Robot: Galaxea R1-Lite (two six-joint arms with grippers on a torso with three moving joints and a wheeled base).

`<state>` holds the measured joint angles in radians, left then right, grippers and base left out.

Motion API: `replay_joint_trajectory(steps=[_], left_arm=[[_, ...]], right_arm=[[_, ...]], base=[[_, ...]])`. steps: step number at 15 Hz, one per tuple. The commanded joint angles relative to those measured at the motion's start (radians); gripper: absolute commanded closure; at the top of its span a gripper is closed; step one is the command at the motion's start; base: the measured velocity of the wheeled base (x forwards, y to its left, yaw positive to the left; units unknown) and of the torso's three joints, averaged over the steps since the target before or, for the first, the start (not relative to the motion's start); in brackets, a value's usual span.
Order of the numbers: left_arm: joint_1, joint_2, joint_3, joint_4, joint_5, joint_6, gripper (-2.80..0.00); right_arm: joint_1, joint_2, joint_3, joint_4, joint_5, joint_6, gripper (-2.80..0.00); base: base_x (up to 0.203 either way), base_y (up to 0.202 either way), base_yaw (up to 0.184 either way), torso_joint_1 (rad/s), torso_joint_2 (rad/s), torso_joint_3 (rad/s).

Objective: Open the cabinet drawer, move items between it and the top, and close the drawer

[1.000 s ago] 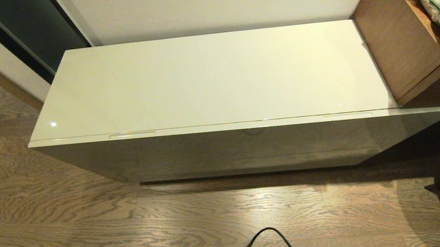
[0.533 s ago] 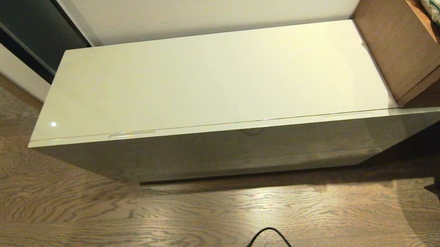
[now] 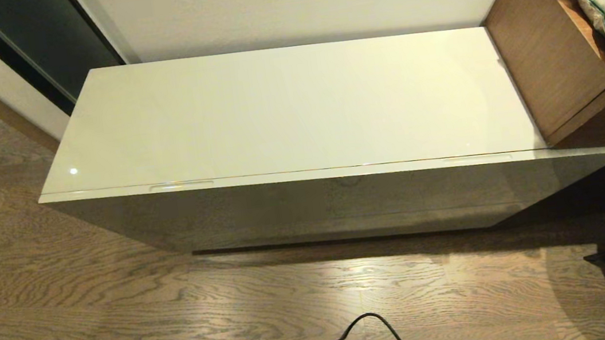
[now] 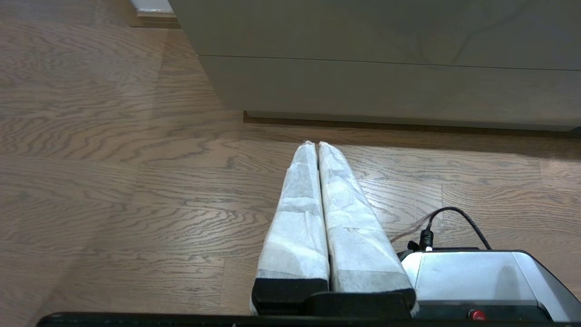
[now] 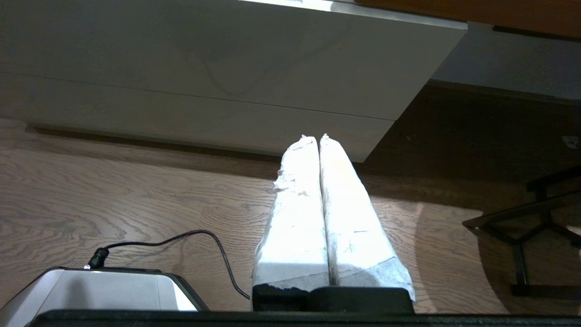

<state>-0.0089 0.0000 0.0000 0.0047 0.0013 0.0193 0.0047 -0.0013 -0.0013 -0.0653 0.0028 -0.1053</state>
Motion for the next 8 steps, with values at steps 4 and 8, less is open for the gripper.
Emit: replay_joint_trajectory(steps=[4, 8], left_arm=[[0.0, 0.0, 0.0, 0.0, 0.0, 0.001, 0.0], [0.0, 0.0, 0.0, 0.0, 0.0, 0.001, 0.0]], right_arm=[[0.0, 0.0, 0.001, -0.001, 0.0, -0.001, 0.0], [0.001, 0.0, 0.001, -0.001, 0.0, -0.001, 0.0]], base=[[0.0, 0.0, 0.0, 0.0, 0.0, 0.0], [0.0, 0.0, 0.0, 0.0, 0.0, 0.0]])
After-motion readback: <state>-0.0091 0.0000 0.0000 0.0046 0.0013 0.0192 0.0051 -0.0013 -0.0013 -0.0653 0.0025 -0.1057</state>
